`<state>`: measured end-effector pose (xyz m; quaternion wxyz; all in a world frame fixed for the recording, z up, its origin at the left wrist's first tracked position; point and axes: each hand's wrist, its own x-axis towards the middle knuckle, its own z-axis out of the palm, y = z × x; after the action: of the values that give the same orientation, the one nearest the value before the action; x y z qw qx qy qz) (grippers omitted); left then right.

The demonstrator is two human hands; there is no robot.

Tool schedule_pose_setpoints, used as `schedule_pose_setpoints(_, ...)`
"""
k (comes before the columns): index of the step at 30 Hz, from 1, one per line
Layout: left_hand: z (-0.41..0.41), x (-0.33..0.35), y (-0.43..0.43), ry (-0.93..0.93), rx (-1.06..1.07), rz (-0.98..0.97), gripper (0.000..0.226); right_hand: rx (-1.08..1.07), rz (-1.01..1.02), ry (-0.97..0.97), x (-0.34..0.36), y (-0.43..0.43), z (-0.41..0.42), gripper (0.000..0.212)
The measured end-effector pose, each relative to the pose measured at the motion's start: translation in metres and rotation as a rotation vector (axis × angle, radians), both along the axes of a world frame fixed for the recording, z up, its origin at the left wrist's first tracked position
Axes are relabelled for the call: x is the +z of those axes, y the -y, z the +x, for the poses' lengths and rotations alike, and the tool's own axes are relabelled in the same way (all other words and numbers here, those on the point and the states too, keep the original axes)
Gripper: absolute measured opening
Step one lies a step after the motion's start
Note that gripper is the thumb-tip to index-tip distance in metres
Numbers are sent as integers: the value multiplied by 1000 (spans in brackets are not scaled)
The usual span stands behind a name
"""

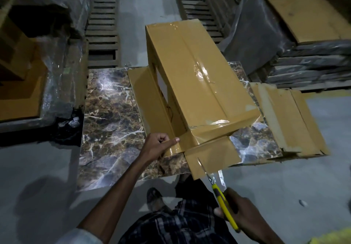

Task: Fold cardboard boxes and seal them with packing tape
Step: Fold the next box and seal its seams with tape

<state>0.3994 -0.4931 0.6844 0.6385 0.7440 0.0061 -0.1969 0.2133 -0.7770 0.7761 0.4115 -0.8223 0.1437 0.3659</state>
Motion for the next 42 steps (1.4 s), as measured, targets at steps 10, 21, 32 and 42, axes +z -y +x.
schedule_pose_setpoints(10, 2, 8, -1, 30, 6, 33, 37, 45, -32, 256, 1, -33, 41, 77)
schedule_pose_setpoints(21, 19, 23, 2, 49, -186, 65, 9, -96, 53, 338, -4, -46, 60, 70)
schedule_pose_setpoints(32, 24, 21, 8, 41, -225, 5, 10, -113, 82, 341, -9, -47, 61, 67)
schedule_pose_setpoints(42, 26, 17, 10, 21, -250, -86, 27, -157, 90, 329, -17, -46, 57, 66)
